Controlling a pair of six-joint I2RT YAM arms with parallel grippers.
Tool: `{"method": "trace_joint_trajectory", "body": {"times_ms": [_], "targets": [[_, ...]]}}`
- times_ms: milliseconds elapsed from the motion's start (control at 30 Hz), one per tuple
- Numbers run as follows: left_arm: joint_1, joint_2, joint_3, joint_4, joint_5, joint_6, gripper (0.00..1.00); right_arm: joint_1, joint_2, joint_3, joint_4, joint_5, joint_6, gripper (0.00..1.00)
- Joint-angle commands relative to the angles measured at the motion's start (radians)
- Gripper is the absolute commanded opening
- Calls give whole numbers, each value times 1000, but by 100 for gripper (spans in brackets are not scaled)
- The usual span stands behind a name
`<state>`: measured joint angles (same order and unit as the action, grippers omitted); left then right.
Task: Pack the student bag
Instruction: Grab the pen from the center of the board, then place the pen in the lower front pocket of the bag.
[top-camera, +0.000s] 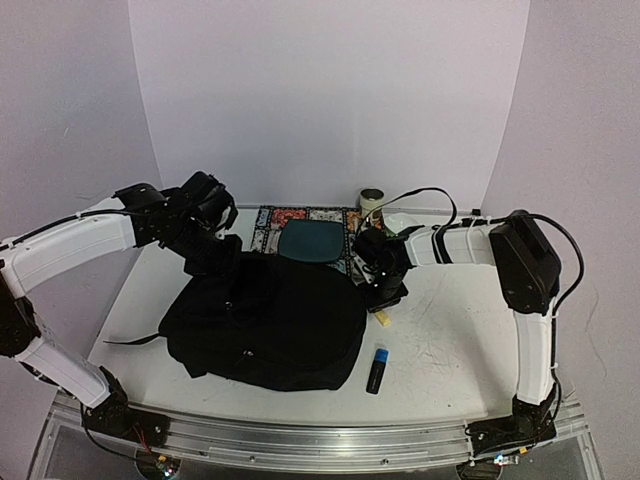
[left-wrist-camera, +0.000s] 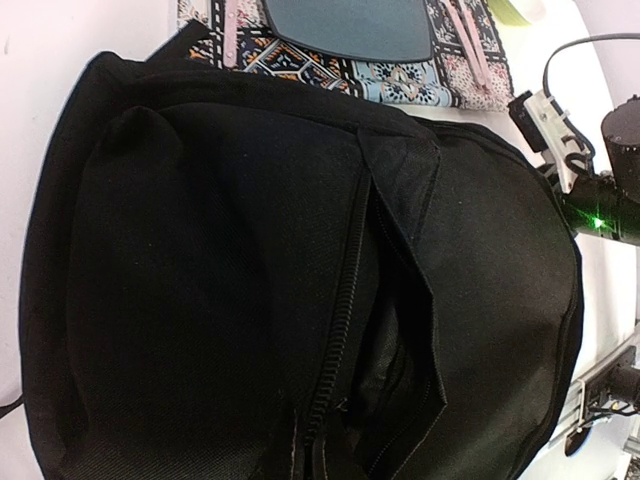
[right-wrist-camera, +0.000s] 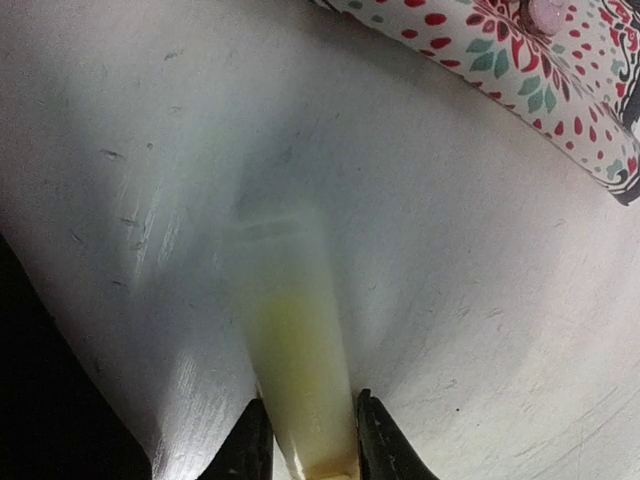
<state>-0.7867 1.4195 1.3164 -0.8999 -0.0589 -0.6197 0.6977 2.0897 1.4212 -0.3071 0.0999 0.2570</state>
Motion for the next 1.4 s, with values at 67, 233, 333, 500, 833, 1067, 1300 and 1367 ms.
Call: {"method": "trace_joint_trajectory", "body": {"times_ms": [67,233,333,500,833,1067,1300,1367], "targets": [[7,14,89,28,46,6,0,-39,-100,-78,-71,2,13,19],[7,37,100,39,112,8,0,-49,-199,-97,-72,-9,58,8],[7,52,105,46,139,5,0,-49,-253,-79,-75,-41,108,2],[7,57,137,55,144,6,0,-43,-355,-44,-75,-135,212,0],[6,64,155,67,174,-4,0,51,-452,11,15,-258,394,0],[5,54,144,78,177,-10,0,165,-368,87,167,-399,529,0],[4,31,110,86,174,-16,0,240,-240,146,341,-550,640,0],[5,26,103,88,175,-17,0,254,-204,170,365,-585,664,0]]}}
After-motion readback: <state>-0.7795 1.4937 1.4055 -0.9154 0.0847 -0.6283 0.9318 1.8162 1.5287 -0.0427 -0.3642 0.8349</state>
